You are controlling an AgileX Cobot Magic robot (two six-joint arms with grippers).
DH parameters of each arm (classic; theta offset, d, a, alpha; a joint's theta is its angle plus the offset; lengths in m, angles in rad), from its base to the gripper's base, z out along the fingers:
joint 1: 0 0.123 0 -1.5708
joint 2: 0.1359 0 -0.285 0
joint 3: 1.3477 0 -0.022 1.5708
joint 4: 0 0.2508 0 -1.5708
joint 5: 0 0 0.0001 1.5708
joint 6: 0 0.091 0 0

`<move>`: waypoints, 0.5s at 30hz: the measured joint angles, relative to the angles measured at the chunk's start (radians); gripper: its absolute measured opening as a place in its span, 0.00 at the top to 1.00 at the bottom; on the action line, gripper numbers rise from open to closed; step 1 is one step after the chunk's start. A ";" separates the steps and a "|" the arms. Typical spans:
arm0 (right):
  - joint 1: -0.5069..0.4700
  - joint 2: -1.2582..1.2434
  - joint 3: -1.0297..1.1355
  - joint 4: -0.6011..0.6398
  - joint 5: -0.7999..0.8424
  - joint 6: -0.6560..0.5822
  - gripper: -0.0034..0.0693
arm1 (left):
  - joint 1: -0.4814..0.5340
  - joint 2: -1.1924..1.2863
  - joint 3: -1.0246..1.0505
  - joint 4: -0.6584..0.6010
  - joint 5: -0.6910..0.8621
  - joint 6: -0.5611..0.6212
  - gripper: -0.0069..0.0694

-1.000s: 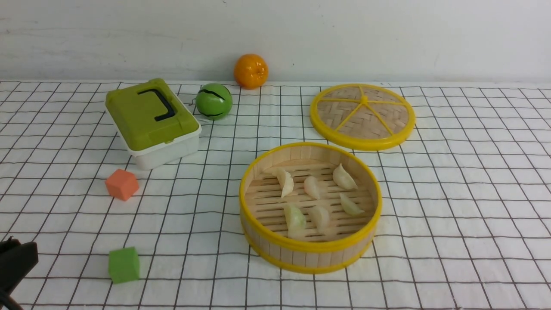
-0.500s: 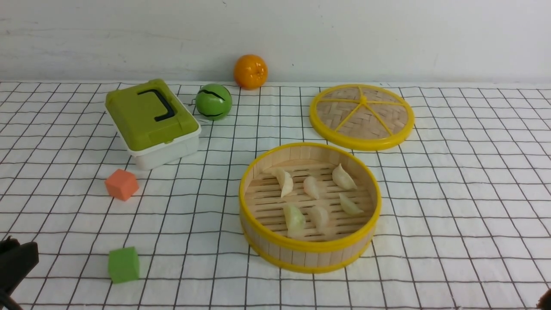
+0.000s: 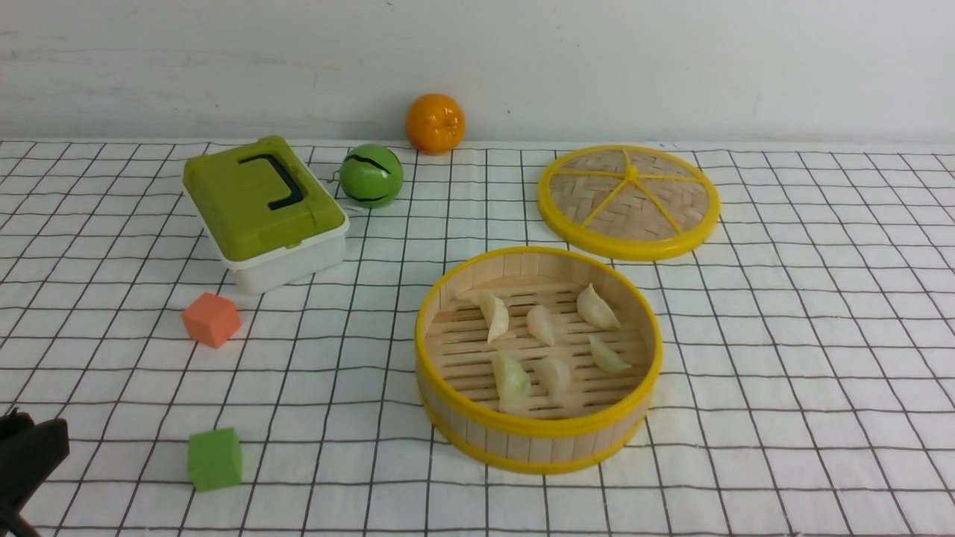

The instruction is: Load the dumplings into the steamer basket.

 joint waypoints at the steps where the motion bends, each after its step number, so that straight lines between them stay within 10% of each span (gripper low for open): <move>1: -0.002 -0.001 0.000 0.170 0.040 -0.102 0.96 | 0.000 0.000 0.000 0.000 0.000 0.000 0.69; 10: -0.003 -0.001 0.000 0.803 0.262 -1.078 0.96 | 0.000 0.000 0.000 0.000 0.000 0.000 0.68; 15: -0.003 -0.001 0.000 0.971 0.430 -1.307 0.96 | 0.000 0.000 0.000 0.000 0.000 0.000 0.67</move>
